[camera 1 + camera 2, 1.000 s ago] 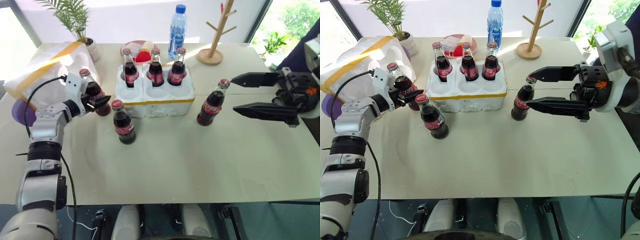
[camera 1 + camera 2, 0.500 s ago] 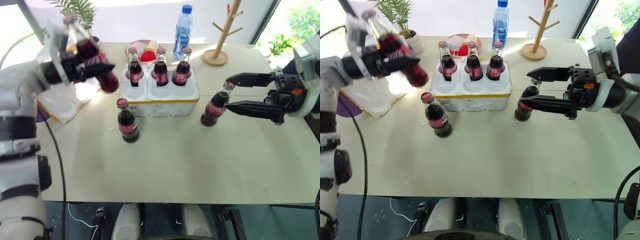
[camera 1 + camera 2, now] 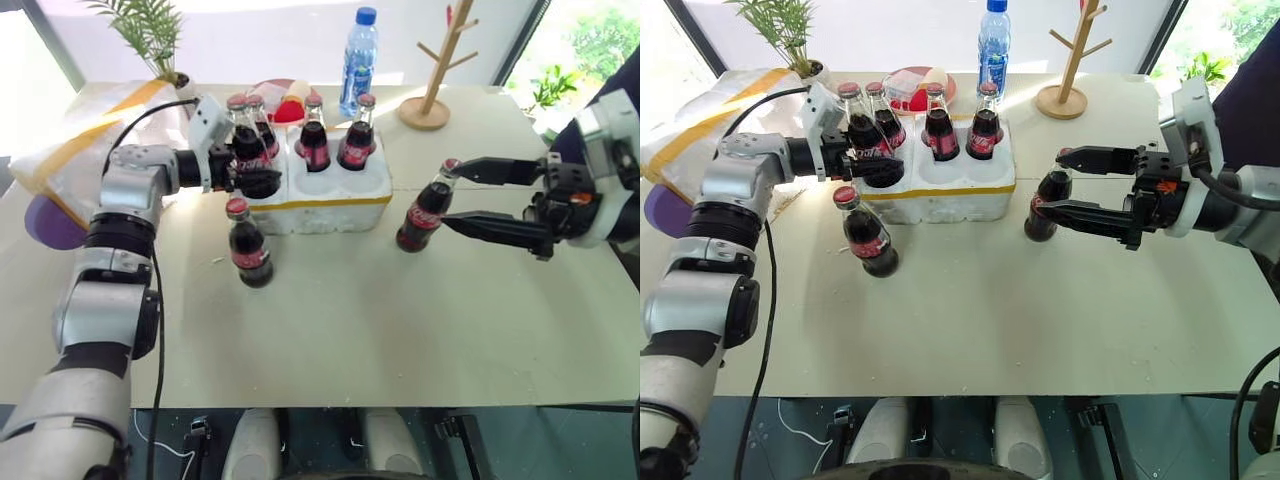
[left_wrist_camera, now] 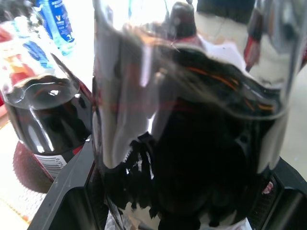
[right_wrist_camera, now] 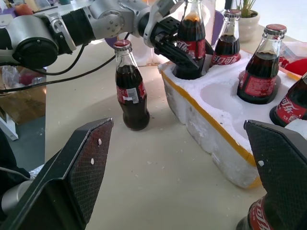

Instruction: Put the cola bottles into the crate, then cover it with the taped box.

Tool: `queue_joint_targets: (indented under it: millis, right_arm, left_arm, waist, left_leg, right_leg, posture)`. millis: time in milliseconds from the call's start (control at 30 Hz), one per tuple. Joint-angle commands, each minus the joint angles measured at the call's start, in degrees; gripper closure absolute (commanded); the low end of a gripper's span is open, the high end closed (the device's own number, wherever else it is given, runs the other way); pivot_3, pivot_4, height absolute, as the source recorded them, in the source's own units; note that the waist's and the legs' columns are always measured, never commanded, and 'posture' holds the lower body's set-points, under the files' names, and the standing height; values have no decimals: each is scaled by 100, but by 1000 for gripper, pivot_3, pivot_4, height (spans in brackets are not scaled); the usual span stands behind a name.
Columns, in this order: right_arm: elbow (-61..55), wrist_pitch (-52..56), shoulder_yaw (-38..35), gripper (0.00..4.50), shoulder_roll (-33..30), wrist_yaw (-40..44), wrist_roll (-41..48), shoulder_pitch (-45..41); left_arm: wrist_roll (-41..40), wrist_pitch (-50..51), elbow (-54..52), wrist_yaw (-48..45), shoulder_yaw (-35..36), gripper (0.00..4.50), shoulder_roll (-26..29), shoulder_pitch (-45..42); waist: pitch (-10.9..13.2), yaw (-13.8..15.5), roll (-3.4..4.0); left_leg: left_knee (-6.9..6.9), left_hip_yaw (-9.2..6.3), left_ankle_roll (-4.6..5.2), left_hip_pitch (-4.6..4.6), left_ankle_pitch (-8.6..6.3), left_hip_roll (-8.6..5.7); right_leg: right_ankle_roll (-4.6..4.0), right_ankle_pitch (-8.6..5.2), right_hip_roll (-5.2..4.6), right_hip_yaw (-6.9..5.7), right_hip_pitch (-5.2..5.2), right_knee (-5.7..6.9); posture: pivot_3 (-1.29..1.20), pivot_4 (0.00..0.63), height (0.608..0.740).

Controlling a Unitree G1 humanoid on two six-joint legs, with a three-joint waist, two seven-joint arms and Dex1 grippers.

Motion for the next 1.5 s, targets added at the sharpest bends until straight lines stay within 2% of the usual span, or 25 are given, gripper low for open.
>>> queue_joint_targets:
  millis: [33,67,100,167,300,500,600,700,800,900,1033,1133,1333,1500]
  right_arm:
    - [-132,-43,-178,0,39,-126,118,-26]
    - [-132,-54,-153,0,51,-153,121,-34]
    - [-127,-63,-120,0,66,-178,118,-54]
    - [-125,-79,-65,0,91,-202,110,-90]
    - [-135,-140,119,0,126,-186,37,-212]
    - [-234,-169,484,0,277,-285,-5,-585]
    - [-429,-130,862,0,466,-394,-47,-771]
    - [-601,-56,1353,0,711,-523,-182,-837]
    - [-699,-90,1948,0,1112,-774,-514,-860]
    - [-560,-165,2528,0,1631,-1062,-975,-1006]
    - [-15,-400,3292,0,2487,-1368,-1737,-1261]
    - [458,-549,3644,0,3043,-1436,-2127,-1381]
    - [1644,-912,3941,0,4035,-1547,-2796,-1643]
    - [2246,-1150,3844,0,4505,-1445,-3019,-1754]
  left_arm:
    - [201,-364,215,251,42,1672,-127,-185]
    - [232,-391,281,296,58,1672,-184,-179]
    - [253,-405,352,336,85,643,-233,-186]
    - [249,-380,433,385,146,36,-293,-209]
    - [163,-313,379,306,246,36,-229,-209]
    - [-212,218,-514,-250,597,36,430,-153]
    - [-815,1301,-1875,-909,908,36,1240,142]
    - [-1344,2140,-3143,-1625,1126,36,2208,871]
    - [-1710,2576,-4161,-2155,1387,36,3078,1906]
    - [-1911,2806,-4766,-2207,1765,36,3550,2845]
    - [-1989,2887,-5419,-2047,2421,36,3777,4069]
    - [-2073,2920,-5799,-1856,2735,36,3739,4617]
    - [-2326,3095,-6112,-1496,2919,36,3701,4879]
    - [-2407,3086,-6186,-1355,3007,36,3754,5005]
  waist:
    - [0,-2,0]
    - [0,0,0]
    - [0,7,-1]
    - [-2,26,2]
    - [-2,30,2]
    - [-1,-29,1]
    - [-1,-125,1]
    - [-4,-160,8]
    - [-5,-148,12]
    - [-4,-93,10]
    - [-4,-100,8]
    - [-4,-92,8]
    - [-4,-121,8]
    - [-4,-127,9]
  left_leg:
    - [4,0,0,0,0,0]
    - [7,0,1,0,0,0]
    - [10,0,1,0,-1,0]
    - [14,-3,3,0,-2,1]
    - [18,-4,5,-1,-3,0]
    - [23,-5,8,-3,-5,5]
    - [23,-9,8,-7,-5,12]
    - [19,-28,10,-7,-6,17]
    - [15,-24,10,1,-6,18]
    - [17,-28,3,2,-2,17]
    - [27,-29,3,1,-2,17]
    - [28,-29,3,-1,-2,14]
    - [28,-30,3,-4,-2,9]
    - [23,-30,3,-4,-2,10]
  right_leg:
    - [0,0,0,0,0,1]
    - [0,1,0,0,1,3]
    - [0,1,0,0,2,5]
    - [0,1,-1,-1,5,6]
    - [0,1,-1,-1,6,8]
    - [0,1,2,-1,4,10]
    - [-1,0,8,-2,0,11]
    - [-1,-1,11,2,-2,11]
    - [-2,-2,8,7,-1,12]
    - [-4,-2,4,3,3,17]
    - [-20,-12,-12,-1,7,16]
    - [-12,-7,-15,-3,8,18]
    - [-3,-2,-6,-8,5,19]
    - [-4,-2,-3,-8,2,20]
  posture:
    - [0,150,740]
    - [0,150,740]
    - [0,150,740]
    - [0,150,740]
    - [0,150,740]
    - [0,150,740]
    - [0,150,740]
    - [0,150,740]
    - [0,150,740]
    - [0,150,740]
    - [0,150,740]
    - [0,150,740]
    - [0,150,740]
    - [0,150,740]
